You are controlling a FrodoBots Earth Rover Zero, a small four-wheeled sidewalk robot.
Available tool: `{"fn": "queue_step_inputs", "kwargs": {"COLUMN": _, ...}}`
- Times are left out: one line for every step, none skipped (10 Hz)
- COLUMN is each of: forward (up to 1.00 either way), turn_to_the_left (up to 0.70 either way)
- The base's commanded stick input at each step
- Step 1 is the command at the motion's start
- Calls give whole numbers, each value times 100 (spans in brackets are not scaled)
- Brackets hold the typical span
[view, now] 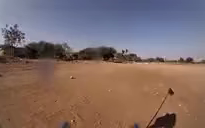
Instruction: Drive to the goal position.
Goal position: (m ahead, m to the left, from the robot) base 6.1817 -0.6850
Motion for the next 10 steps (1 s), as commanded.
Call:
{"fn": "queue_step_inputs", "kwargs": {"forward": 70, "turn_to_the_left": 0}}
{"fn": "queue_step_inputs", "kwargs": {"forward": 70, "turn_to_the_left": 0}}
{"fn": "queue_step_inputs", "kwargs": {"forward": 70, "turn_to_the_left": 0}}
{"fn": "queue_step_inputs", "kwargs": {"forward": 70, "turn_to_the_left": 0}}
{"fn": "queue_step_inputs", "kwargs": {"forward": 70, "turn_to_the_left": 0}}
{"fn": "queue_step_inputs", "kwargs": {"forward": 70, "turn_to_the_left": 0}}
{"fn": "queue_step_inputs", "kwargs": {"forward": 70, "turn_to_the_left": 0}}
{"fn": "queue_step_inputs", "kwargs": {"forward": 70, "turn_to_the_left": 0}}
{"fn": "queue_step_inputs", "kwargs": {"forward": 70, "turn_to_the_left": 0}}
{"fn": "queue_step_inputs", "kwargs": {"forward": 70, "turn_to_the_left": 0}}
